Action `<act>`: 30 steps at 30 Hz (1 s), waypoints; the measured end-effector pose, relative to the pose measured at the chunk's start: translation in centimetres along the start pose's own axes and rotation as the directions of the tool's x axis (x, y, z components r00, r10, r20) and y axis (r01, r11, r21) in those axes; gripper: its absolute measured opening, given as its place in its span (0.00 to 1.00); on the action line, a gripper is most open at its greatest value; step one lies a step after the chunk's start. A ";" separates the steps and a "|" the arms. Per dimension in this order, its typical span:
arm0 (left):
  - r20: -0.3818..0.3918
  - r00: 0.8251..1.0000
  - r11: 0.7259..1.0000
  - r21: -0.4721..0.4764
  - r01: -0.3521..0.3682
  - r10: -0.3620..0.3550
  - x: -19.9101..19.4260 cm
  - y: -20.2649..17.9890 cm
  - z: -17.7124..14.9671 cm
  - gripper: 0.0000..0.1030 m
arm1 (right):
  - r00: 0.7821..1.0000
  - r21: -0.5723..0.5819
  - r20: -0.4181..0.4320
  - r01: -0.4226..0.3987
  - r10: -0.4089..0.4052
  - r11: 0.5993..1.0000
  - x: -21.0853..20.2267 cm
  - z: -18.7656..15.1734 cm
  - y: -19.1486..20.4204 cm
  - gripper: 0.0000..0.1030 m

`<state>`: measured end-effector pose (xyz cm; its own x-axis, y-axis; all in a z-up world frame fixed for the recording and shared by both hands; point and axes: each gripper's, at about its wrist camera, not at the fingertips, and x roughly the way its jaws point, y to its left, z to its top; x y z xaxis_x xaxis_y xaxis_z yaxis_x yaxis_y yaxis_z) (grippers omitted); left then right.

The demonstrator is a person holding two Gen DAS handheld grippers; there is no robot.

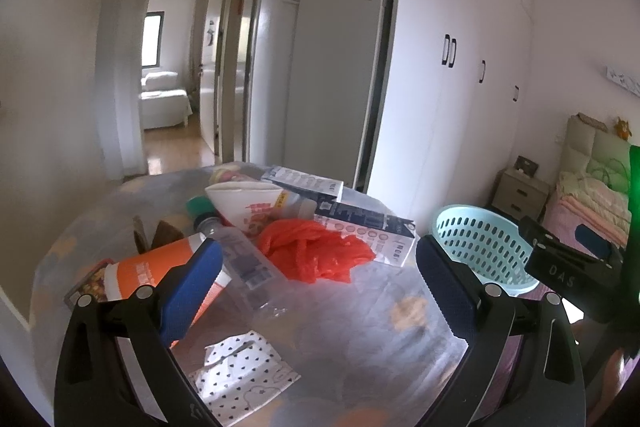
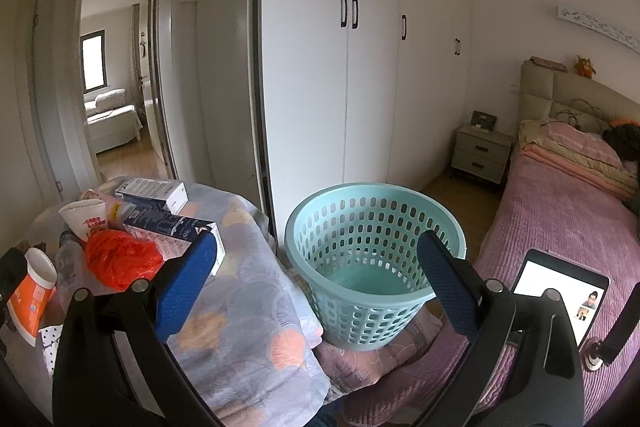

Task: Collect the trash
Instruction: 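Grasp the orange paper cup with the left tool while the right tool grasps the red plastic bag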

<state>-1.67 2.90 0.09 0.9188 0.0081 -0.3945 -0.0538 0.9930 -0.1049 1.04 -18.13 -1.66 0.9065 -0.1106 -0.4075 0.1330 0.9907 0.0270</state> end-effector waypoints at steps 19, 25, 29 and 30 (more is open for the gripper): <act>0.013 0.994 0.993 -0.043 -0.111 0.112 -1.5 6.4 0.9 0.92 | 0.996 -0.059 -0.016 -0.093 0.092 0.994 0.4 0.1 3.0 0.81; -0.037 0.988 0.986 -0.077 -0.150 0.148 -2.3 12.5 1.1 0.92 | 0.980 -0.097 -0.067 -0.196 0.190 0.976 1.7 0.0 5.3 0.49; -0.109 0.988 0.991 -0.064 -0.115 0.108 -1.3 14.8 0.6 0.92 | 0.960 -0.117 -0.102 -0.271 0.260 0.956 2.2 -0.2 7.3 0.49; -0.135 0.986 0.992 -0.069 -0.103 0.093 -0.8 15.4 0.3 0.92 | 0.953 -0.128 -0.112 -0.294 0.281 0.947 2.4 -0.2 8.1 0.49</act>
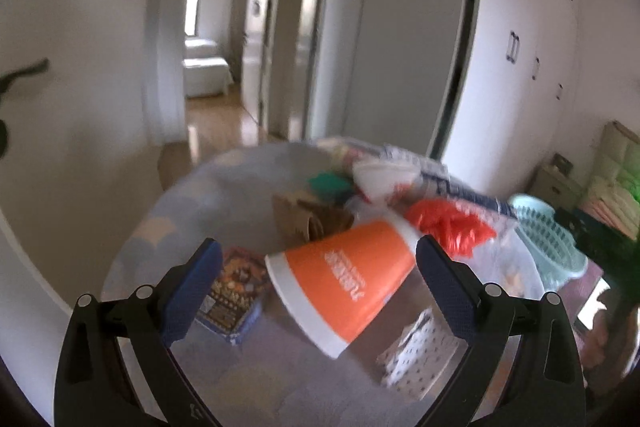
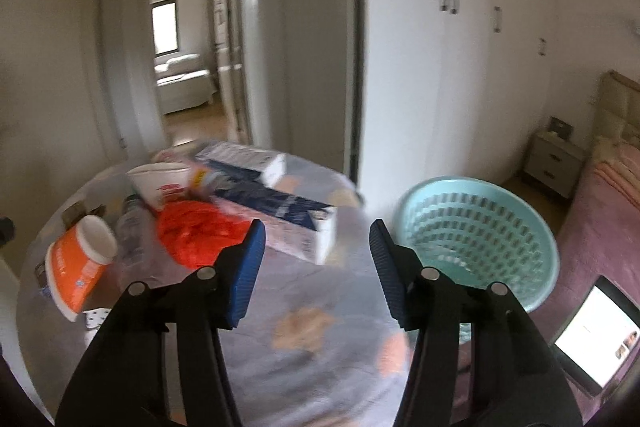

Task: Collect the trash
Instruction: 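Grasp the orange paper cup with the left tool while the right tool grasps the red plastic bag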

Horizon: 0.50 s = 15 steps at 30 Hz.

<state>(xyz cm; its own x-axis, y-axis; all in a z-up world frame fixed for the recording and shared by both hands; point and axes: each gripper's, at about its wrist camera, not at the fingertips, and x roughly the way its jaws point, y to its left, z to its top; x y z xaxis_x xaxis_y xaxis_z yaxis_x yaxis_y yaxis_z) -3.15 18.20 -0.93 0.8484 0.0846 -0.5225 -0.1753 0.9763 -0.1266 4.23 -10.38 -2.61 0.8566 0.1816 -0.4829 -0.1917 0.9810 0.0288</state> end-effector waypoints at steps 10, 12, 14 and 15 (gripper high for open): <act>-0.149 0.985 0.990 -0.124 0.073 -0.091 3.1 2.5 -3.6 0.76 | 0.989 -0.047 -0.111 -0.102 0.096 0.994 5.1 0.2 3.2 0.56; -0.166 0.978 0.983 -0.150 0.103 -0.127 3.8 2.7 -4.1 0.74 | 0.981 -0.036 -0.152 -0.127 0.120 0.991 6.3 -0.1 3.2 0.56; -0.179 0.969 0.974 -0.184 0.136 -0.169 4.4 3.0 -4.4 0.70 | 0.974 -0.031 -0.176 -0.148 0.140 0.989 7.2 -0.2 3.4 0.60; -0.182 0.965 0.968 -0.198 0.153 -0.189 4.8 3.1 -4.5 0.69 | 0.971 -0.034 -0.186 -0.159 0.150 0.987 7.5 -0.2 3.5 0.62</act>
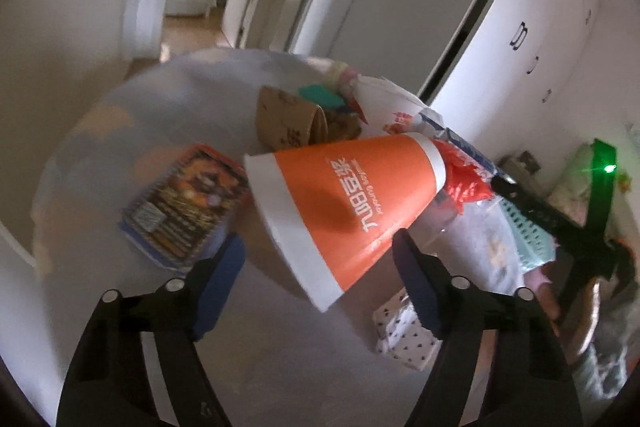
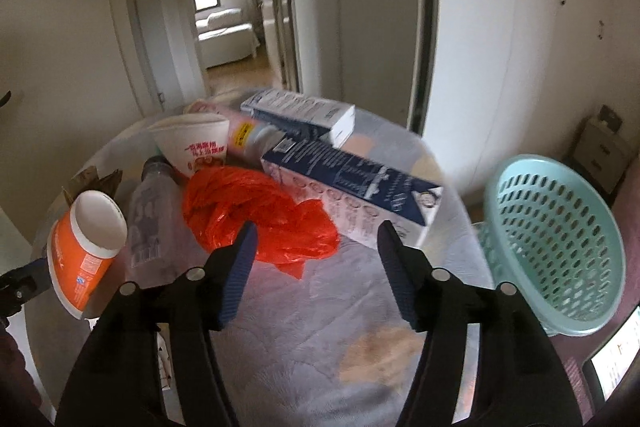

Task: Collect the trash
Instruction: 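Grasp the orange paper cup with the left tool while the right tool grasps the red plastic bag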

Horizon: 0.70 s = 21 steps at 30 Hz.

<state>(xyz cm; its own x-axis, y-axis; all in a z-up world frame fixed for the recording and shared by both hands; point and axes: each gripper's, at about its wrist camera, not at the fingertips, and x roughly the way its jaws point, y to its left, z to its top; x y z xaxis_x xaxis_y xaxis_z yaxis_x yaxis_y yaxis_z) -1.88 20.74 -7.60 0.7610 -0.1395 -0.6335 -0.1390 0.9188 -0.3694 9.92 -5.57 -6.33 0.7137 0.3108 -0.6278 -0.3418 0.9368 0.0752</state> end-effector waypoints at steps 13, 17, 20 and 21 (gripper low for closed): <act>-0.053 0.990 0.990 -0.054 0.127 -0.130 2.7 0.2 -0.3 0.47 | 0.985 -0.028 -0.122 -0.126 0.122 0.992 5.5 1.3 2.0 0.66; -0.071 0.987 0.989 -0.046 0.139 -0.142 3.0 -0.9 -0.4 0.27 | 0.981 -0.038 -0.134 -0.147 0.141 0.988 6.2 0.8 3.0 0.45; -0.069 0.987 0.989 -0.024 0.146 -0.147 2.7 -1.6 -0.6 0.10 | 0.982 -0.067 -0.117 -0.154 0.145 0.986 5.6 0.5 3.6 0.28; -0.065 0.987 0.989 -0.017 0.147 -0.148 2.5 -1.9 -0.6 0.05 | 0.983 -0.074 -0.110 -0.156 0.147 0.985 5.4 0.5 3.8 0.25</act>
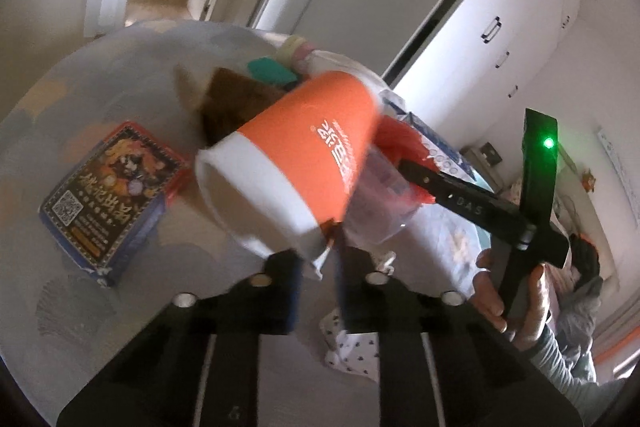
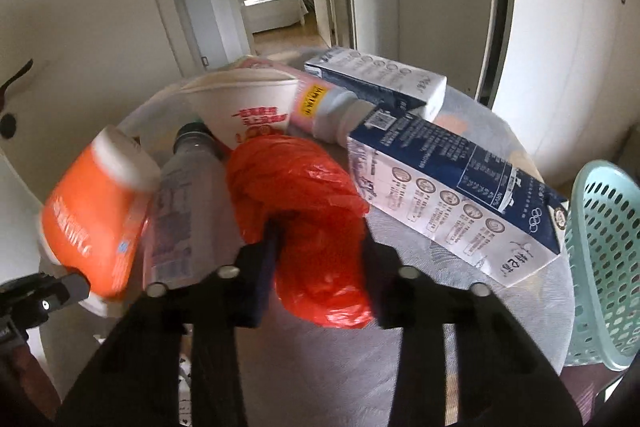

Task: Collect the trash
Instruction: 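Grasp the orange paper cup with the left tool while the right tool grasps the red plastic bag, then carry cup and bag to the teal basket and open both tools inside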

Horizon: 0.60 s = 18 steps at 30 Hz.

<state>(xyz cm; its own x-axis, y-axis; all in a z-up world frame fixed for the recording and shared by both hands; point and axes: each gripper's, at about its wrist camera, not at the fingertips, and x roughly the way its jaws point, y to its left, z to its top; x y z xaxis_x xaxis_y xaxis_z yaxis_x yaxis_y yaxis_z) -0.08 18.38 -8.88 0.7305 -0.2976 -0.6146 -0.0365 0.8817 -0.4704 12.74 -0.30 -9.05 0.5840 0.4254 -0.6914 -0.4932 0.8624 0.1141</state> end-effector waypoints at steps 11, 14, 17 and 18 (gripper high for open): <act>0.108 0.994 0.993 0.114 -0.034 0.022 -1.9 -4.7 1.1 0.02 | 0.992 0.026 0.122 0.015 -0.018 1.000 -5.2 0.3 -1.1 0.16; 0.136 0.991 0.990 0.142 -0.017 -0.003 -2.5 -6.3 1.7 0.02 | 0.986 0.048 0.168 0.013 -0.021 0.999 -7.7 0.6 -1.9 0.16; 0.147 0.989 0.983 0.185 -0.003 -0.025 -2.5 -8.5 2.5 0.02 | 0.975 0.075 0.217 0.026 -0.042 0.997 -10.2 0.7 -3.1 0.16; 0.146 0.989 0.980 0.201 0.004 -0.034 -2.2 -9.4 2.9 0.02 | 0.971 0.086 0.233 0.032 -0.052 0.996 -10.9 0.8 -3.7 0.16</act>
<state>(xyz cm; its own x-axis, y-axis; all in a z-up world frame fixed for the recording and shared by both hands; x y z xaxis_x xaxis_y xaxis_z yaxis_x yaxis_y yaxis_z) 0.61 11.82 -1.26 0.8230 -0.2705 -0.4995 0.1041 0.9363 -0.3355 8.70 -7.93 -1.36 0.7426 0.4325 -0.5114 -0.4165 0.8962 0.1530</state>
